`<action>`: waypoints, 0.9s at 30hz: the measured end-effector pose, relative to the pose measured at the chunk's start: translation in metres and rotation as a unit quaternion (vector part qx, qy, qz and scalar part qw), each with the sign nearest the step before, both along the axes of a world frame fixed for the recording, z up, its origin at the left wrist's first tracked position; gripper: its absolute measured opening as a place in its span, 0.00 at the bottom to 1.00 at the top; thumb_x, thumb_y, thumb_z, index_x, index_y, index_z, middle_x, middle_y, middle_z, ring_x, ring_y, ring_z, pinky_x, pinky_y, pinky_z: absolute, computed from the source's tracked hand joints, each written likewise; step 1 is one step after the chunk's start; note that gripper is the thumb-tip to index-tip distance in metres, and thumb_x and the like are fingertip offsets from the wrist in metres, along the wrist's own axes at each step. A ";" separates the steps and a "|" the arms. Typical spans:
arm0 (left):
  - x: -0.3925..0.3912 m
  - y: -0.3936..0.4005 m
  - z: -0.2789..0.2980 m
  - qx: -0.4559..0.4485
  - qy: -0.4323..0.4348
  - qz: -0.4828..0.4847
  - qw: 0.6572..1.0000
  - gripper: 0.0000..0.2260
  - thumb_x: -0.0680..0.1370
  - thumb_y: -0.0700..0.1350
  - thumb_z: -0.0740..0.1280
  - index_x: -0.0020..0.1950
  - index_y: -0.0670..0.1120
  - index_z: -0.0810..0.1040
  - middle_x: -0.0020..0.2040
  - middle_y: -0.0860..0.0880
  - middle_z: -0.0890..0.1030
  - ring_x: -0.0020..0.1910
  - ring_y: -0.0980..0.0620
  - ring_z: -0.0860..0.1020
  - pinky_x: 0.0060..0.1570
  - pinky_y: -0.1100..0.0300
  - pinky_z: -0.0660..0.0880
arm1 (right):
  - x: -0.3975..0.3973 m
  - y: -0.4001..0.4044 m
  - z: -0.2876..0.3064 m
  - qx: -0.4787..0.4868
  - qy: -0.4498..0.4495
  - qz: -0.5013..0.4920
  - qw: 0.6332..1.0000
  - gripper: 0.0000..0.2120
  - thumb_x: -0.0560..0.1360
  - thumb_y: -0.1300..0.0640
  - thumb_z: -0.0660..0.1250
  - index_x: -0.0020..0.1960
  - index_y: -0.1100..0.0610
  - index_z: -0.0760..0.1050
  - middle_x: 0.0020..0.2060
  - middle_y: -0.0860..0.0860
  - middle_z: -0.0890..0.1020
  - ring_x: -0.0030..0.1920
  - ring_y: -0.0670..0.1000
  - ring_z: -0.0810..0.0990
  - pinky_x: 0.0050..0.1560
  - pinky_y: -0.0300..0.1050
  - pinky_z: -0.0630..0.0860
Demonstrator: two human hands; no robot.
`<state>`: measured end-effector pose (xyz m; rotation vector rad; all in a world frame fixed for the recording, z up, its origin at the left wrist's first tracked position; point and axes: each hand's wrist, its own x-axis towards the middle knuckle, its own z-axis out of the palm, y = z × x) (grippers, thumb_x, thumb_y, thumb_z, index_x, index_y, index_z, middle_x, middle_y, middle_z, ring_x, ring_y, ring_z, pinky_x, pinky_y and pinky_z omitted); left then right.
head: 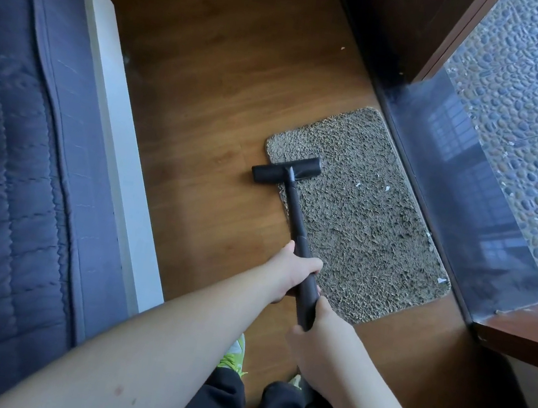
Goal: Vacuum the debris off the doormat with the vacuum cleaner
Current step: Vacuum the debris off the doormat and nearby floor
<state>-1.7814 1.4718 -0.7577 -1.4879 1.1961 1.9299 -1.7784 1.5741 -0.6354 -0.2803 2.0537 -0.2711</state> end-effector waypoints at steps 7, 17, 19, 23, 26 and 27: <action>0.010 0.034 0.002 0.018 -0.026 -0.013 0.999 0.50 0.57 0.48 0.69 0.78 0.58 0.54 0.57 0.41 0.79 0.46 0.40 0.83 0.49 0.41 0.82 | 0.006 0.029 0.015 0.026 -0.020 -0.002 0.999 0.19 0.77 0.52 0.60 0.66 0.54 0.65 0.49 0.52 0.80 0.46 0.55 0.75 0.45 0.44 0.70; 0.002 0.032 0.006 0.000 -0.008 -0.025 1.000 0.52 0.56 0.49 0.68 0.79 0.59 0.52 0.58 0.41 0.80 0.49 0.39 0.83 0.50 0.42 0.82 | 0.002 0.029 0.020 0.008 -0.011 -0.021 1.000 0.17 0.76 0.52 0.60 0.64 0.54 0.66 0.43 0.50 0.79 0.43 0.54 0.77 0.34 0.36 0.68; -0.008 0.023 0.003 -0.012 0.007 -0.014 1.000 0.50 0.55 0.48 0.69 0.77 0.57 0.57 0.58 0.39 0.80 0.43 0.40 0.83 0.48 0.40 0.82 | -0.004 0.020 0.019 0.002 -0.001 -0.028 1.000 0.14 0.76 0.53 0.60 0.60 0.54 0.67 0.43 0.51 0.80 0.45 0.55 0.80 0.36 0.43 0.69; -0.027 0.012 -0.004 -0.022 0.011 -0.034 0.999 0.48 0.53 0.49 0.69 0.74 0.55 0.62 0.56 0.40 0.80 0.43 0.39 0.83 0.48 0.39 0.81 | -0.016 0.007 0.009 -0.004 0.012 -0.042 0.999 0.20 0.75 0.55 0.60 0.67 0.56 0.67 0.48 0.55 0.83 0.49 0.57 0.82 0.47 0.46 0.76; -0.038 0.013 0.003 -0.011 0.005 -0.066 0.998 0.40 0.58 0.45 0.68 0.71 0.48 0.64 0.52 0.41 0.79 0.45 0.39 0.82 0.49 0.40 0.81 | -0.027 0.005 0.006 0.010 0.001 -0.048 0.999 0.20 0.76 0.55 0.60 0.66 0.58 0.66 0.51 0.58 0.82 0.52 0.60 0.81 0.53 0.50 0.78; -0.040 0.015 0.004 -0.004 0.006 -0.075 0.997 0.36 0.60 0.45 0.68 0.68 0.46 0.66 0.51 0.41 0.78 0.45 0.39 0.82 0.49 0.41 0.81 | -0.030 0.007 0.005 0.009 -0.008 -0.057 0.998 0.20 0.75 0.54 0.60 0.66 0.59 0.66 0.51 0.59 0.82 0.51 0.61 0.82 0.53 0.52 0.79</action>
